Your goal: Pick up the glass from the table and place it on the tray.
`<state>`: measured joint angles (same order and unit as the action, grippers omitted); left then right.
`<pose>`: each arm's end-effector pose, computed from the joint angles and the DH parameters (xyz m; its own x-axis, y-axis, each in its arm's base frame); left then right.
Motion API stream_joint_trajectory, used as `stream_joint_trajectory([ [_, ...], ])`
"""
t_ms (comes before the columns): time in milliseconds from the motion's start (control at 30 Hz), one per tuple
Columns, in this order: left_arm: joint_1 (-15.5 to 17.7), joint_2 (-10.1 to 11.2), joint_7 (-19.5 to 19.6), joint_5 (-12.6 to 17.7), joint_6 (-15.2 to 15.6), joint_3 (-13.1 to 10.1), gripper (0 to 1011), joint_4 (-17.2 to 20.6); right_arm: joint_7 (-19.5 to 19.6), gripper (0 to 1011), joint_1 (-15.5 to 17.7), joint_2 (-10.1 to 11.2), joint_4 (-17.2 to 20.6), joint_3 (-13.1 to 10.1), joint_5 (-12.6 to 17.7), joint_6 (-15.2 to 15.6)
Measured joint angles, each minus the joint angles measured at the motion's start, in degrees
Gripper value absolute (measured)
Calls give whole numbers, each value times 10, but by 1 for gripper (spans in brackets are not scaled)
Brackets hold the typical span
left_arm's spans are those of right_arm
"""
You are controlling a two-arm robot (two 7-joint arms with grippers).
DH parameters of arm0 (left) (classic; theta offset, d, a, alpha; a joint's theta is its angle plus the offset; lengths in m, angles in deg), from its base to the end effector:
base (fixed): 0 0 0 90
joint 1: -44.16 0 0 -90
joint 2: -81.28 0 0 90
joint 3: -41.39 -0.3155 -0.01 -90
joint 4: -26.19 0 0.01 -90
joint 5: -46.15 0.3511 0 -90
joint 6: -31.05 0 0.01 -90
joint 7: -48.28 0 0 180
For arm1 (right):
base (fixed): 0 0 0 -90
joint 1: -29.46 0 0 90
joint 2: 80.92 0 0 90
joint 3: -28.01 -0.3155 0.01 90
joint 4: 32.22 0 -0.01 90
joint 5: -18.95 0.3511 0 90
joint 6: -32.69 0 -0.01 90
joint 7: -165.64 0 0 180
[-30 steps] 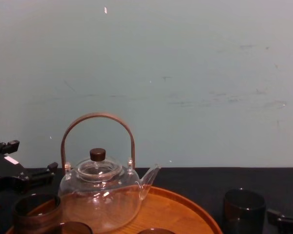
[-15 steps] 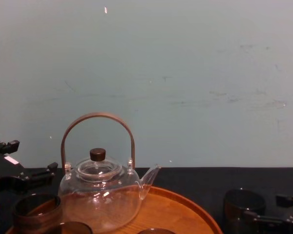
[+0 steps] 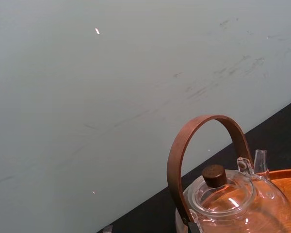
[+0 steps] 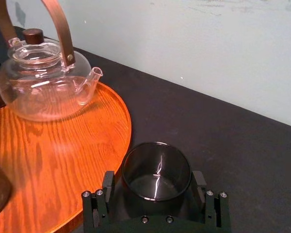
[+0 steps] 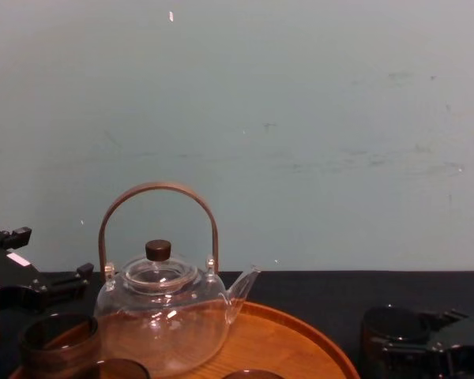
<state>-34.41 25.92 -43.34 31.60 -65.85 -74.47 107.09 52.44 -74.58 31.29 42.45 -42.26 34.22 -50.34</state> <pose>0.4022 0.0860 -0.3309 0.2923 0.8803 0.3736 -0.9553 0.2873 0.0703 0.4300 -0.0481 -0.3418 0.5806 -0.8118 0.0623 0.7860 0.5389 -0.3029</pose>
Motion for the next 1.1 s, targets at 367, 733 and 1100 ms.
stream_joint_trajectory([
  [367, 0, 0, 0, 0, 0, 0, 1001, 0, 4, 1002, -26, -17, -32, 5, -5, 8],
  [733, 0, 0, 0, 0, 0, 0, 1001, 0, 4, 1002, -30, -19, -36, 5, -5, 10],
  [1100, 0, 0, 0, 0, 0, 0, 1001, 0, 4, 903, -28, -18, -34, 5, -5, 9],
])
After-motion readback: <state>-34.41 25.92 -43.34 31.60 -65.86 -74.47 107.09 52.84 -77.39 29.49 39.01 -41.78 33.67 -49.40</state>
